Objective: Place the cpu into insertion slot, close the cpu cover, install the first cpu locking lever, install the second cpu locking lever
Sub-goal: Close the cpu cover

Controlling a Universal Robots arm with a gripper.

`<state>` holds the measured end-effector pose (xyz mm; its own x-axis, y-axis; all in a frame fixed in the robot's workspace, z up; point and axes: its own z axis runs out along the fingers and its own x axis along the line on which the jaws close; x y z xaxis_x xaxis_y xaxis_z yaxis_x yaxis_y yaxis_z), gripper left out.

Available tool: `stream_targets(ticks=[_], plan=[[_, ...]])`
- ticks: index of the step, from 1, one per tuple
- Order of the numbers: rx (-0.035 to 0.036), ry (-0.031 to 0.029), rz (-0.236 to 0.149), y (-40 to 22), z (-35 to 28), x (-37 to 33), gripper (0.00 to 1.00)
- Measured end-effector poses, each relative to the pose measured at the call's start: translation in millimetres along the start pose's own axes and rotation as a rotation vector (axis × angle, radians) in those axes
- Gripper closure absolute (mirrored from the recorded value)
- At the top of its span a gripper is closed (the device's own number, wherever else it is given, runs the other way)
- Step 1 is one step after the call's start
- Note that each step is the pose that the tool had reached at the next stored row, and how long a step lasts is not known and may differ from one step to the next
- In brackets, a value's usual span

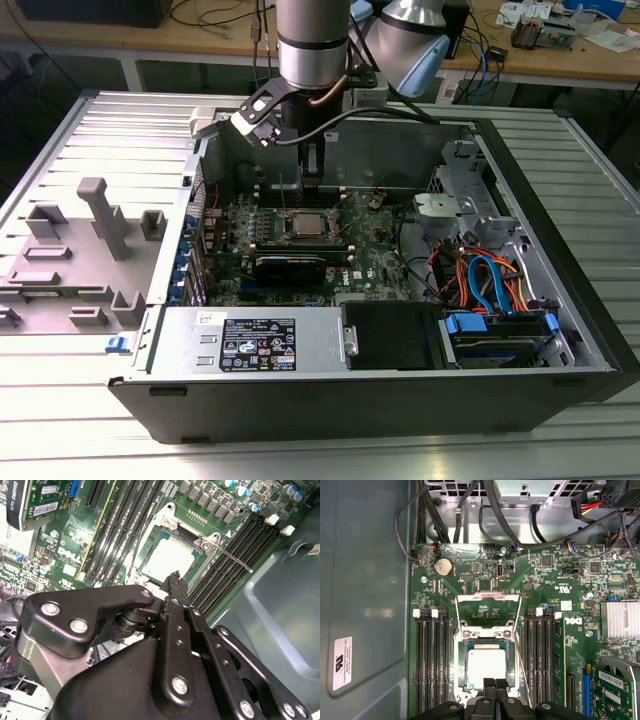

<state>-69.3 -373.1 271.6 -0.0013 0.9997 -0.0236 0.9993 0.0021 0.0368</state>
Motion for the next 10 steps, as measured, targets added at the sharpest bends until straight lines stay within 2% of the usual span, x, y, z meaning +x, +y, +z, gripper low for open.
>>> stream_targets(ticks=[10], plan=[[0.0, -0.0001, 0.0, 0.5, -2.1, -0.1, 0.89]])
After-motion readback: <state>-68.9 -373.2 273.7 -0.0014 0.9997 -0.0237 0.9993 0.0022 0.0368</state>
